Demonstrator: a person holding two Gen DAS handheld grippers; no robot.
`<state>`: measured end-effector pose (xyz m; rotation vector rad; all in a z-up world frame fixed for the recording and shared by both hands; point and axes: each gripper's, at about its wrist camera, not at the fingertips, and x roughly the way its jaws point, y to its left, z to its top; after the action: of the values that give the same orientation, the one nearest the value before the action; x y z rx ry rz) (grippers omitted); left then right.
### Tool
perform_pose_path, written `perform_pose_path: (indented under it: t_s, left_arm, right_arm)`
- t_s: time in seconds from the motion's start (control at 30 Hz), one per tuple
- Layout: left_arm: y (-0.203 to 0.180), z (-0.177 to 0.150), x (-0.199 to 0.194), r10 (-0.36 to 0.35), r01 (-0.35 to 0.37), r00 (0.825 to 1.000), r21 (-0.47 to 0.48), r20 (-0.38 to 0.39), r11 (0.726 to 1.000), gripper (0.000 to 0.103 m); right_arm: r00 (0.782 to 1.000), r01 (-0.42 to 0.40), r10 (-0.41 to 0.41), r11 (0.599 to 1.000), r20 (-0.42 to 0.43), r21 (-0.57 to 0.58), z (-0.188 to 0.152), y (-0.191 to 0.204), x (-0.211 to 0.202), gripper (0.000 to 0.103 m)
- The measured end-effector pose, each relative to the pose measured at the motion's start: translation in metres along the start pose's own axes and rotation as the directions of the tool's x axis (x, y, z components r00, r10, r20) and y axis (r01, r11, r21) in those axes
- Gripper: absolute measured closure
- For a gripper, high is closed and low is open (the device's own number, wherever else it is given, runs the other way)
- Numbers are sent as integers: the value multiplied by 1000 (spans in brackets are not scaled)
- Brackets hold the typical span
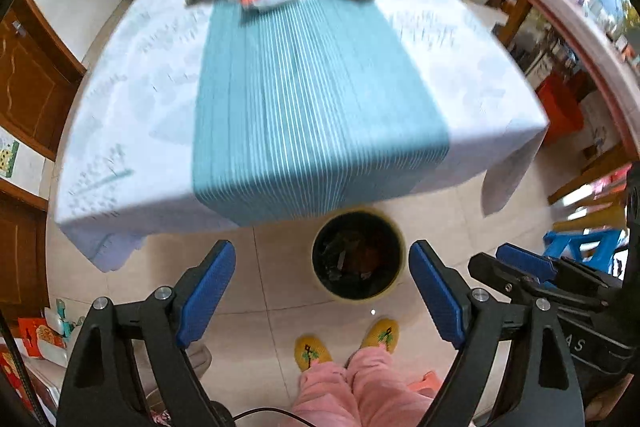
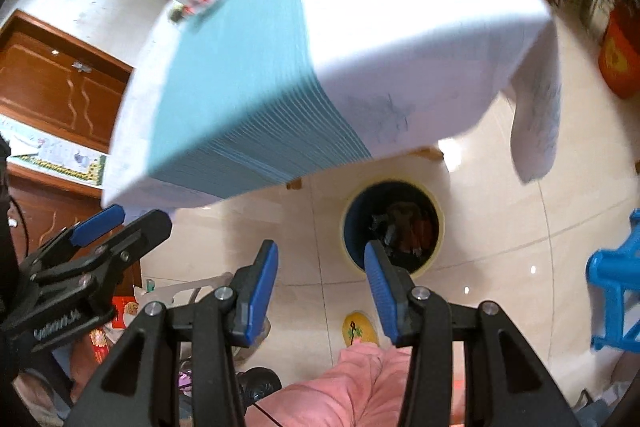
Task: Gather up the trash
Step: 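Raise both tools back over the table toward the remaining trash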
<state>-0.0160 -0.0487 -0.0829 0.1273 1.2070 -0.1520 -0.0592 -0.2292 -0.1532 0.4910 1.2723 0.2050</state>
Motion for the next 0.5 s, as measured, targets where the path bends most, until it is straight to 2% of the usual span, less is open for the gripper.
perform_pose_path:
  t_s: [0.33, 0.5]
  left_arm:
    - [21, 43, -90, 54, -38, 990, -116, 132, 993, 16]
    - [34, 54, -113, 97, -64, 978, -178, 185, 982, 16]
  right_arm:
    - [991, -39, 58, 987, 118, -158, 36, 41, -78, 58]
    - [979, -51, 98, 968, 182, -247, 59, 54, -105, 58]
